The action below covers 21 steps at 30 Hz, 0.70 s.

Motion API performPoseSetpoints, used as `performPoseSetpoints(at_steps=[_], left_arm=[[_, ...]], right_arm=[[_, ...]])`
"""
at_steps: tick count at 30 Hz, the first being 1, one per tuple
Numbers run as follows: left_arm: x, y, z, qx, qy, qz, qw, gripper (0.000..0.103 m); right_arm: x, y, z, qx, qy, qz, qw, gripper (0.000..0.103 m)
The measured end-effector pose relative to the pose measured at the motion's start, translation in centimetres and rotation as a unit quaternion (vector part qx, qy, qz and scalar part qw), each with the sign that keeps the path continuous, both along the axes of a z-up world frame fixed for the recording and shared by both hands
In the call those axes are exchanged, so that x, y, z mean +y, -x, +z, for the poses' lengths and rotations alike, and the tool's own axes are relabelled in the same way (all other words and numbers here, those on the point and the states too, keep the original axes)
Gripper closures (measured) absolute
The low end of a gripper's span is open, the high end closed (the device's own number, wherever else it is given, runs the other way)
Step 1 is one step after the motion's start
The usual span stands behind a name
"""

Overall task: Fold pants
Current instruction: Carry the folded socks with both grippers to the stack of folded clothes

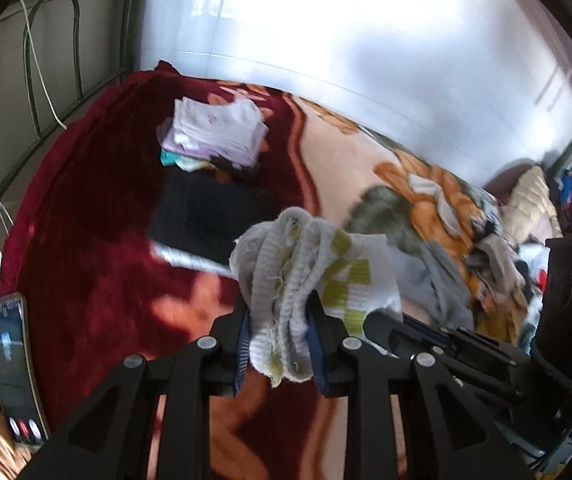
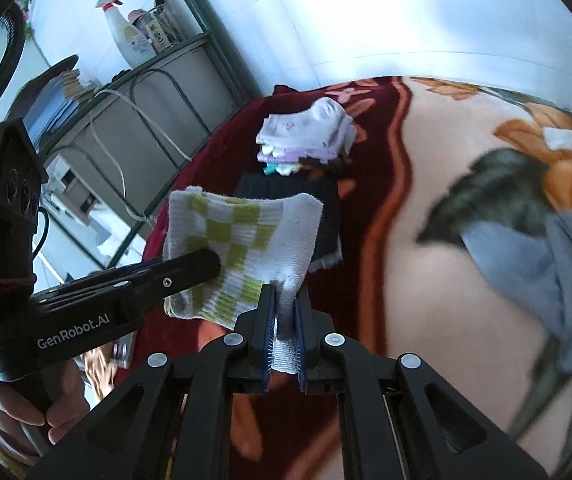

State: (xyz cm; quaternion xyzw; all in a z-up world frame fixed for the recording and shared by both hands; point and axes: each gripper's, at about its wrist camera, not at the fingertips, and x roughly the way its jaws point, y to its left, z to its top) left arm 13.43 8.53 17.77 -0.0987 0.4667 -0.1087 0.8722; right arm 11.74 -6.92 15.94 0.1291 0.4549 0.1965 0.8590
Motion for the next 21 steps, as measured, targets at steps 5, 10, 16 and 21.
performPoseSetpoints(at_steps=[5, 10, 16, 21], left_arm=[[1.4, -5.6, -0.9, 0.011, -0.022, 0.016, 0.9996, 0.077], [2.7, -10.3, -3.9, 0.041, -0.016, 0.017, 0.9989, 0.076], [3.8, -12.8, -7.6, 0.061, -0.049, 0.052, 0.9956, 0.052], [4.5, -12.7, -8.3, 0.06, -0.041, 0.053, 0.9959, 0.045]], right_arm=[[1.5, -5.2, -1.6, 0.006, -0.008, 0.002, 1.0, 0.093], [2.3, -9.2, -4.4, 0.029, -0.006, -0.006, 1.0, 0.093], [2.9, -11.8, -8.3, 0.068, 0.002, 0.004, 0.998, 0.093], [3.6, -11.9, -9.2, 0.061, 0.03, 0.014, 0.998, 0.093]])
